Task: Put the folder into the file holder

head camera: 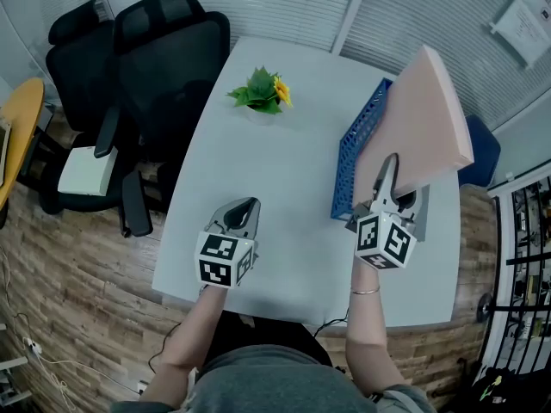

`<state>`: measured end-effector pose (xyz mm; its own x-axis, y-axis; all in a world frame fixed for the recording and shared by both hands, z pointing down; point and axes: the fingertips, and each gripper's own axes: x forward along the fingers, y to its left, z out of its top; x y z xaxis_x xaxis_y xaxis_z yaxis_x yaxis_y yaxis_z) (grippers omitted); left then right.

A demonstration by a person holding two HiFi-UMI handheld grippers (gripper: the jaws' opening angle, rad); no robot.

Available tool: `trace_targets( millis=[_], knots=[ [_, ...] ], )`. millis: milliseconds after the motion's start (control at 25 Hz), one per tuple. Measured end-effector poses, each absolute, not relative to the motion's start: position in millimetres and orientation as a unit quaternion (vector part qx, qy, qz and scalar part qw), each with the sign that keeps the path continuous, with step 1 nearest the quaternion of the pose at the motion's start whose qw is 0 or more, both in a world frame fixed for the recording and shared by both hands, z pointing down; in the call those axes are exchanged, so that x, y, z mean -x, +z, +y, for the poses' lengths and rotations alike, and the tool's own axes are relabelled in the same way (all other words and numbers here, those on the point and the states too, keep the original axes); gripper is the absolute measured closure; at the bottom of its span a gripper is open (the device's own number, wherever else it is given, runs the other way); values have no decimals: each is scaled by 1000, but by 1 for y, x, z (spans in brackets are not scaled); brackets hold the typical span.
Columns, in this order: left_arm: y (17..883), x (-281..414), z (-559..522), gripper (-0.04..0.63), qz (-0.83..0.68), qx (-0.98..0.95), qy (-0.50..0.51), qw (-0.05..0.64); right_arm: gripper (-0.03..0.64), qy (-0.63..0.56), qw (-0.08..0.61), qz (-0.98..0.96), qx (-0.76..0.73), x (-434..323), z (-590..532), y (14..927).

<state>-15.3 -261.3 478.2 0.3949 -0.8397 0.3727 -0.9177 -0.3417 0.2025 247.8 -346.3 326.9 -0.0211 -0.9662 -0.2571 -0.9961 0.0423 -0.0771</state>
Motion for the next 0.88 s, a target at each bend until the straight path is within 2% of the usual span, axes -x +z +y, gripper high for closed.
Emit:
trace_targets(
  millis=[880],
  knots=[
    [484,0,-269,571,-523,-822,107,197,437,-1,29,721,692,-238,-348,404]
  ],
)
